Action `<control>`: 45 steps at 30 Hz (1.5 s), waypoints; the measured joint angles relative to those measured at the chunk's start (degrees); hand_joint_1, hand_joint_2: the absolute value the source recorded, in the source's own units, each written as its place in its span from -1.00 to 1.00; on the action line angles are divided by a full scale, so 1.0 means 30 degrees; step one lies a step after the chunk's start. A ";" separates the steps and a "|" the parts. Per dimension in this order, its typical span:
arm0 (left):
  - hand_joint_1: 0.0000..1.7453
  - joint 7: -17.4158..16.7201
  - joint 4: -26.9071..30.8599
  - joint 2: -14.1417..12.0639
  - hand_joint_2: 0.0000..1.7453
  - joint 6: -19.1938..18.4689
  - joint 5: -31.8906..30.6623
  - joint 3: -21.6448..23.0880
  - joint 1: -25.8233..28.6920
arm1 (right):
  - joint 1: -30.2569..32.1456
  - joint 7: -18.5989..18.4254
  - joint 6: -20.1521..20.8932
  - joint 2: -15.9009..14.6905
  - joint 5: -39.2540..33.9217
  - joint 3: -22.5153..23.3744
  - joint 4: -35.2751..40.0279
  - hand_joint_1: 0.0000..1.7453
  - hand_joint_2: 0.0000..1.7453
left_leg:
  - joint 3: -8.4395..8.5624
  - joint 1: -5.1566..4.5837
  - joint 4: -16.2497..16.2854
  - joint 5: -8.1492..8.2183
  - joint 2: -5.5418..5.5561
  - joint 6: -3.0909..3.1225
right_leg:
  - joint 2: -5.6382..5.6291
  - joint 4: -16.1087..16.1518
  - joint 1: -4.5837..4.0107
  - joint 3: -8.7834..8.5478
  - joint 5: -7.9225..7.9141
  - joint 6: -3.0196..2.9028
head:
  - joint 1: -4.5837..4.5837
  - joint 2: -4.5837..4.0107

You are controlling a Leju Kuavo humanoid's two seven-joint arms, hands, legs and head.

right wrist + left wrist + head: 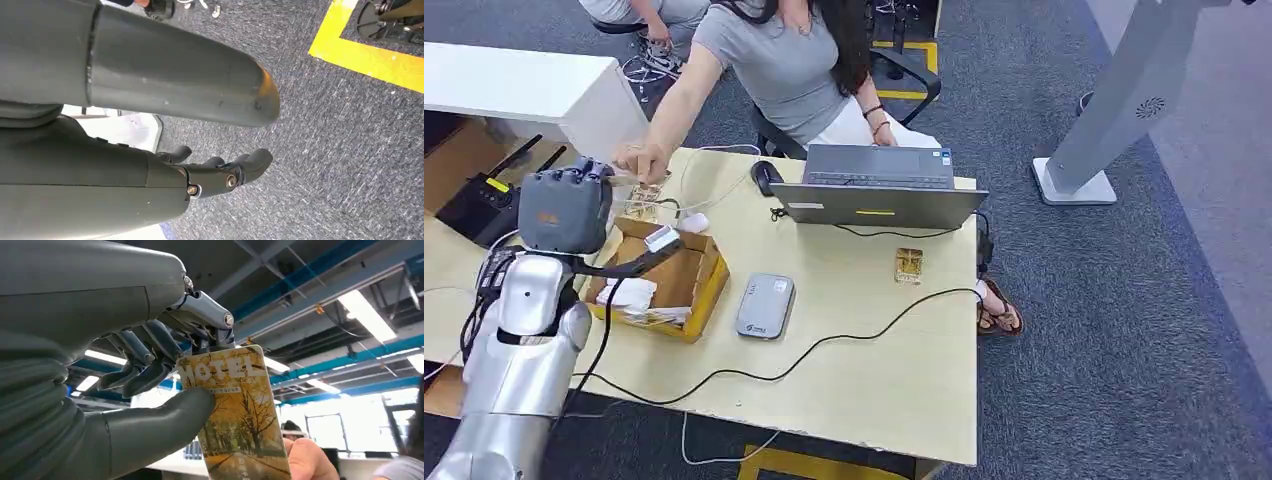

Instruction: Pass the card to the sensor for recognition and then transmit it.

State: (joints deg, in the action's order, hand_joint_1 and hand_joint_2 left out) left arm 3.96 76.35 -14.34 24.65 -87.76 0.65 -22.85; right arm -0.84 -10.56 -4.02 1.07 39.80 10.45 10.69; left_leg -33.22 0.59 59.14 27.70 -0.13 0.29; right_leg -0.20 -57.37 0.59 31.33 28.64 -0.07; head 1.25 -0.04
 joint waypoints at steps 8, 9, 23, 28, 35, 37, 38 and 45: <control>1.00 0.0371 0.0270 0.0538 1.00 -0.0065 -0.0438 0.1321 0.1119 | 0.0001 0.0160 0.0000 0.0000 -0.0007 0.0007 0.0000 -1.00 -1.00 | 0.0000 -0.0003 0.0001 0.0002 0.0000 0.0001 | 0.0001 0.0001 0.0003 0.0001 0.0000 0.0000 | 0.0000 0.0000; 1.00 0.0320 0.0270 0.0605 1.00 0.0015 -0.0540 0.1576 0.1383 | 0.0000 0.0189 0.0000 0.0000 0.0007 0.0007 0.0000 -1.00 -1.00 | 0.0000 -0.0002 0.0001 0.0003 0.0000 0.0001 | 0.0001 0.0001 0.0003 0.0003 0.0001 0.0000 | -0.0007 -0.0007; 1.00 -0.0845 -0.0386 0.1078 1.00 0.0364 -0.0605 0.4227 0.3128 | 0.0007 0.0489 -0.0080 0.0138 0.0131 0.0284 -0.0007 -1.00 -1.00 | -0.0003 0.0001 0.0000 0.0002 0.0005 0.0002 | 0.0002 0.0000 0.0000 0.0002 0.0001 0.0000 | 0.0000 0.0000; 1.00 -0.0729 -0.1071 0.1158 1.00 0.0160 -0.0605 0.4227 0.3289 | 0.0006 0.0736 -0.0051 0.0226 0.0131 0.0408 -0.0015 -1.00 -1.00 | -0.0003 0.0001 0.0000 0.0003 0.0005 0.0002 | 0.0002 0.0001 0.0000 0.0002 0.0001 0.0000 | 0.0000 0.0000; 1.00 -0.1426 -0.2366 0.1347 1.00 -0.0109 -0.0605 0.4911 0.3296 | 0.0011 0.1486 0.0211 0.0357 -0.0240 0.0859 -0.0029 -1.00 -1.00 | -0.0003 -0.0001 0.0001 0.0002 0.0005 0.0002 | 0.0002 0.0001 0.0001 0.0000 0.0000 0.0001 | 0.0007 0.0000; 1.00 -0.1545 -0.2788 0.1450 1.00 -0.0109 -0.0605 0.5181 0.3296 | 0.0017 0.1573 0.0255 0.0386 -0.0190 0.0910 -0.0036 -1.00 -1.00 | -0.0003 -0.0002 0.0001 0.0002 0.0006 0.0002 | 0.0003 0.0001 0.0001 -0.0001 0.0000 0.0001 | 0.0000 0.0000; 1.00 -0.1618 -0.3000 0.1545 1.00 -0.0095 -0.0605 0.5253 0.3293 | 0.0017 0.1603 0.0262 0.0401 -0.0175 0.0947 -0.0036 -1.00 -1.00 | -0.0003 -0.0001 0.0003 0.0002 0.0005 0.0002 | 0.0002 0.0001 0.0001 0.0002 0.0000 0.0001 | 0.0000 0.0000; 1.00 -0.2106 -0.4510 0.2215 1.00 0.0109 -0.0605 0.5881 0.2841 | 0.0000 0.1413 0.0291 0.0546 -0.0051 0.1035 -0.0087 -1.00 -1.00 | -0.0002 -0.0001 0.0007 0.0002 0.0015 0.0002 | 0.0008 0.0001 0.0001 -0.0001 0.0000 0.0001 | 0.0000 0.0000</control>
State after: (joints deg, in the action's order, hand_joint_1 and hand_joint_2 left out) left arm -2.36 62.81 -7.69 24.98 -89.57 18.29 -14.33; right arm -0.84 -6.32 -3.15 2.71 39.65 13.55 10.43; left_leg -33.23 0.59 59.15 27.71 -0.09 0.30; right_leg -0.18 -57.37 0.59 31.33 28.64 -0.06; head 1.25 -0.04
